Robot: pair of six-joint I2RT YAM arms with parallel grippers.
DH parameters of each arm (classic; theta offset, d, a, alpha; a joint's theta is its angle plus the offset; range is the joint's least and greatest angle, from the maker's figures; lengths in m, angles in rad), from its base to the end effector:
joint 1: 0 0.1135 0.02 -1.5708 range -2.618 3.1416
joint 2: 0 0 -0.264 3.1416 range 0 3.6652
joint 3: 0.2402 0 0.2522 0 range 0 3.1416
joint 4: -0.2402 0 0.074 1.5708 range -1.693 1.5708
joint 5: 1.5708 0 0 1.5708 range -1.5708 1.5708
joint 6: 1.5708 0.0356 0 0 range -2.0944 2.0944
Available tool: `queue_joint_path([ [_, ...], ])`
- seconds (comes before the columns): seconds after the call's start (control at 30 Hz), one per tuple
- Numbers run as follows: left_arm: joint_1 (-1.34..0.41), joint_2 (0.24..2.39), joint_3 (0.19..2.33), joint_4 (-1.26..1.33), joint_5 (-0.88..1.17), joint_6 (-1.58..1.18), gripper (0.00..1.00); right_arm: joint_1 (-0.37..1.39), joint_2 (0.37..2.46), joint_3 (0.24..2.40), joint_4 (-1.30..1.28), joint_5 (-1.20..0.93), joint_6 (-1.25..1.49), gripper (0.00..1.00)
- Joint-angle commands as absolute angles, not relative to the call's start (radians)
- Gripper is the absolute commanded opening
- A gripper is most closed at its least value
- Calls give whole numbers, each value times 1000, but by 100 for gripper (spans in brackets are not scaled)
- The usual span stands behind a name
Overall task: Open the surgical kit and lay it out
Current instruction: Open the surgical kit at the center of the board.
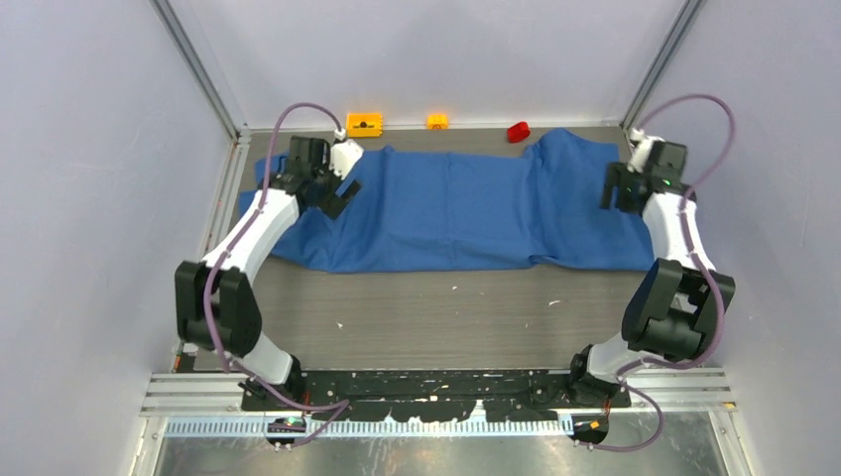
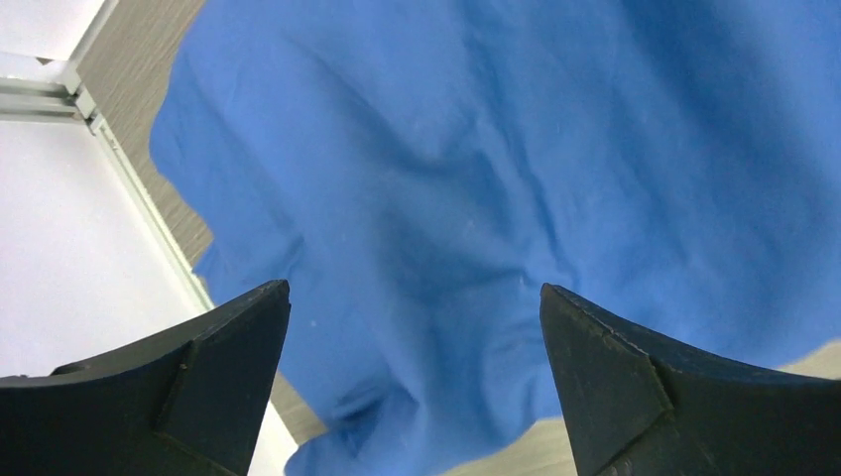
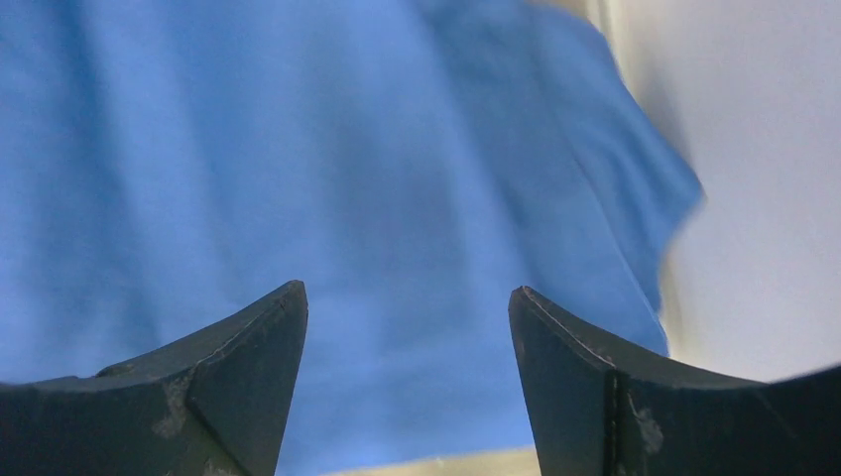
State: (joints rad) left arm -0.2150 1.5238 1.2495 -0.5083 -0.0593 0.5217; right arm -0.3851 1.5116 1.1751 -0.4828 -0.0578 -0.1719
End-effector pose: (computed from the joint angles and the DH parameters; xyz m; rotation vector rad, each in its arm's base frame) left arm 0.3300 -0.0699 0.2914 0.8234 2.2142 0.2193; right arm 0.3068 -0.1221 0.2728 0.2279 2.3863 -0.1933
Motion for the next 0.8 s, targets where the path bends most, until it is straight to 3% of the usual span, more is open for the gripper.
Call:
queue_joint_path([
  [0.0,-212,1642,1414,-500,-63,382,100,-225,1591,1320,-425,-42,-147,79],
  [0.3,-110,1936,1723,-661,98,166,95,-64,1821,1566,-510,-215,-31,78],
  [0.5,-107,2008,1725,-641,65,125,95,-46,1899,1586,-493,-385,114,79],
  [0.77,-10,2061,1670,-686,71,154,94,-2,1987,1580,-508,-426,162,76],
])
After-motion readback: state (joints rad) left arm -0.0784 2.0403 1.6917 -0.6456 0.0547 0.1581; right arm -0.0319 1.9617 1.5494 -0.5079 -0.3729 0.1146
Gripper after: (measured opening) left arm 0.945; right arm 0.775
